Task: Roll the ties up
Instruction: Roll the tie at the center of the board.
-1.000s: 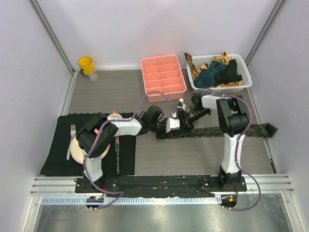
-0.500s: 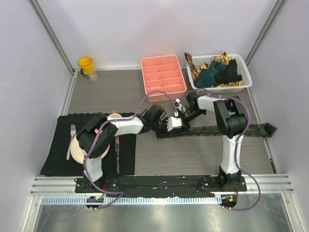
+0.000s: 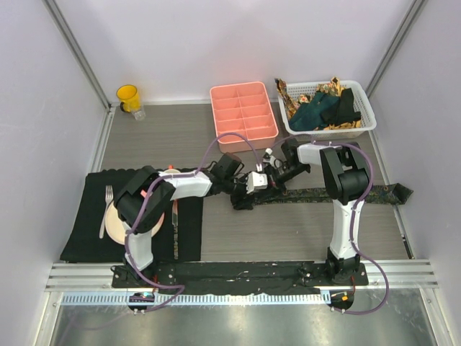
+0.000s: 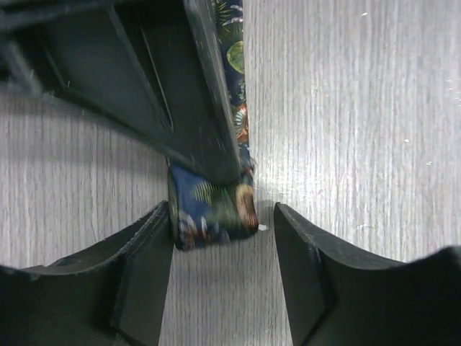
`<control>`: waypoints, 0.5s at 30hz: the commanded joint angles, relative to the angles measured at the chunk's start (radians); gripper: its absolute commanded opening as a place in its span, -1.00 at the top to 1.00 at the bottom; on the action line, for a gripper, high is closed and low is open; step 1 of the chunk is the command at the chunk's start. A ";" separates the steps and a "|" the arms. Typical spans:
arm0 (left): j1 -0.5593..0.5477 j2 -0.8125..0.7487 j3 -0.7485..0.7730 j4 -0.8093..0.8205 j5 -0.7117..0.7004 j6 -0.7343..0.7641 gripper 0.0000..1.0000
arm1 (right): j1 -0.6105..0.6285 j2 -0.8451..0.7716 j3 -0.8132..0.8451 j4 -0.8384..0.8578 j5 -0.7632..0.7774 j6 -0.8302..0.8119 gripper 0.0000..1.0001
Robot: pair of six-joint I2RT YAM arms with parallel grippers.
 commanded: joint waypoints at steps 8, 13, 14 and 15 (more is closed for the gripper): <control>0.012 0.061 0.011 0.187 0.118 -0.088 -0.25 | -0.044 0.107 -0.017 0.076 0.141 -0.087 0.99; -0.014 0.081 0.028 0.183 0.059 -0.082 -0.09 | -0.049 0.115 -0.015 0.070 0.134 -0.087 0.98; -0.022 0.081 0.036 0.166 0.037 -0.075 0.01 | -0.049 0.116 -0.015 0.068 0.132 -0.088 0.99; -0.029 0.083 0.040 0.123 0.022 -0.052 0.13 | -0.051 0.112 -0.017 0.065 0.120 -0.091 0.99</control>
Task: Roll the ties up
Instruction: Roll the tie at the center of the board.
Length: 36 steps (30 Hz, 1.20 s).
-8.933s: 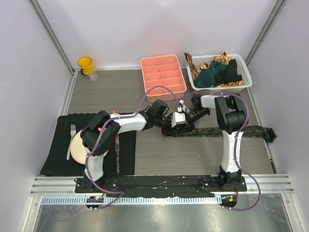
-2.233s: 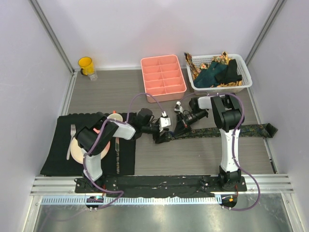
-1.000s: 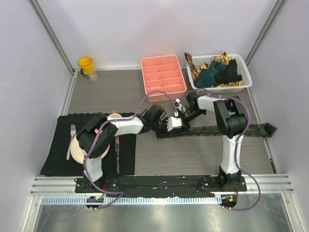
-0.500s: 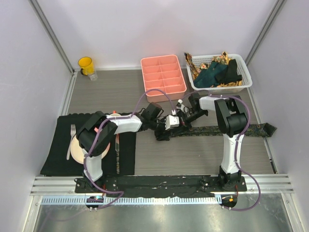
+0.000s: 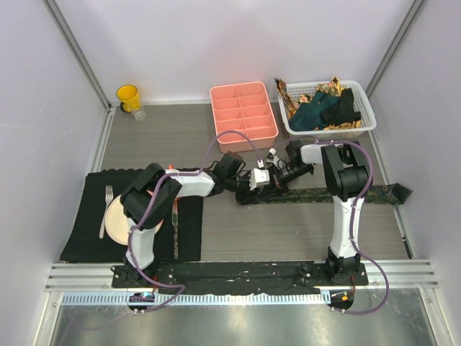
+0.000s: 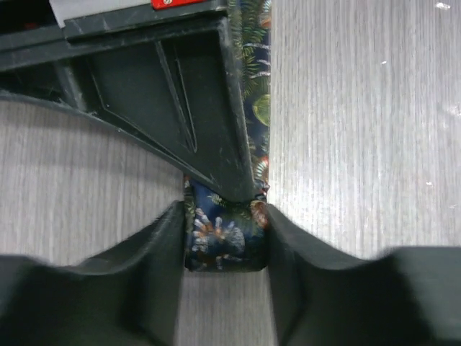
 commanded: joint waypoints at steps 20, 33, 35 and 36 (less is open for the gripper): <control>-0.010 0.008 0.057 -0.386 -0.160 0.143 0.85 | -0.033 -0.123 0.076 -0.097 0.105 -0.014 0.18; -0.003 0.026 0.086 -0.427 -0.171 0.143 0.86 | -0.169 -0.248 0.213 -0.376 0.480 -0.675 -0.43; 0.000 0.039 0.094 -0.436 -0.171 0.128 0.87 | -0.168 -0.273 0.178 -0.364 0.531 -0.770 -0.43; 0.003 0.042 0.102 -0.436 -0.171 0.125 0.88 | -0.169 -0.278 0.152 -0.350 0.542 -0.813 -0.42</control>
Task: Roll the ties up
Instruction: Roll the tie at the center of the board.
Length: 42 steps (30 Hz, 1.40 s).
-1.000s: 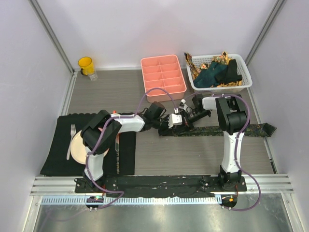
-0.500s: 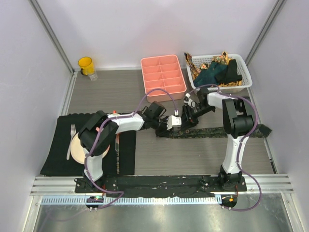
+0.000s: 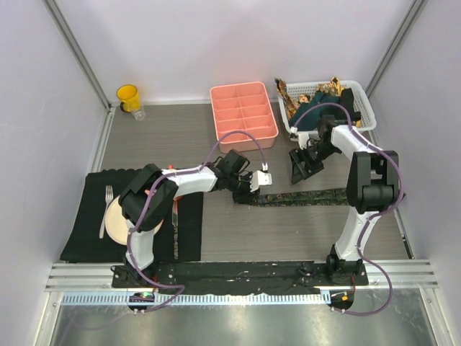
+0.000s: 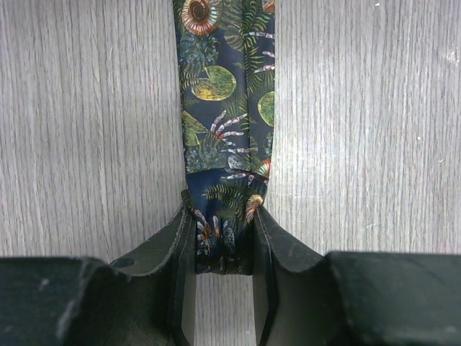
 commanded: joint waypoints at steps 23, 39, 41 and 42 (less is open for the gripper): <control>0.033 0.078 0.019 -0.114 -0.097 -0.067 0.89 | 0.107 -0.286 -0.362 0.283 0.361 -0.412 0.58; 0.036 0.063 -0.006 -0.102 -0.093 -0.070 0.89 | 0.148 -0.261 -0.416 0.269 0.402 -0.379 0.50; 0.036 0.058 -0.018 -0.096 -0.100 -0.072 0.88 | 0.147 -0.248 -0.418 0.287 0.419 -0.367 0.63; 0.038 0.056 -0.021 -0.088 -0.102 -0.075 0.89 | 0.148 -0.241 -0.422 0.302 0.427 -0.364 0.65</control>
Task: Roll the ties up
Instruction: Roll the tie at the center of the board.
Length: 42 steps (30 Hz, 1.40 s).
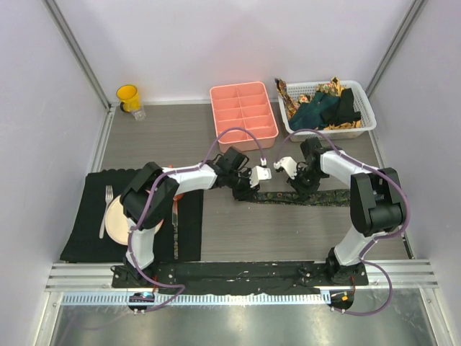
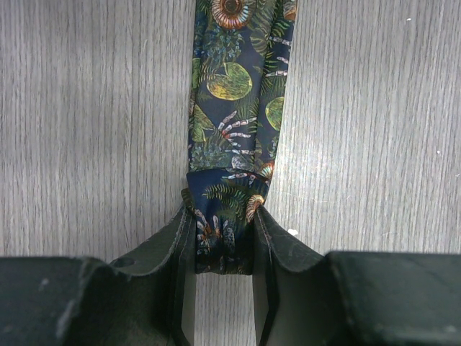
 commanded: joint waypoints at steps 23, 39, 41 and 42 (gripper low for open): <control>0.022 -0.032 -0.091 -0.126 -0.082 0.177 0.89 | -0.006 0.160 0.040 0.125 0.106 0.089 0.25; 0.016 -0.022 -0.086 -0.124 -0.089 0.160 0.89 | -0.022 0.059 0.253 -0.118 -0.458 0.665 -0.16; 0.016 -0.020 -0.083 -0.126 -0.089 0.155 0.89 | 0.006 0.083 0.237 -0.029 -0.541 0.824 -0.05; 0.016 -0.017 -0.080 -0.129 -0.090 0.154 0.89 | 0.015 0.091 0.224 0.006 -0.560 0.875 -0.01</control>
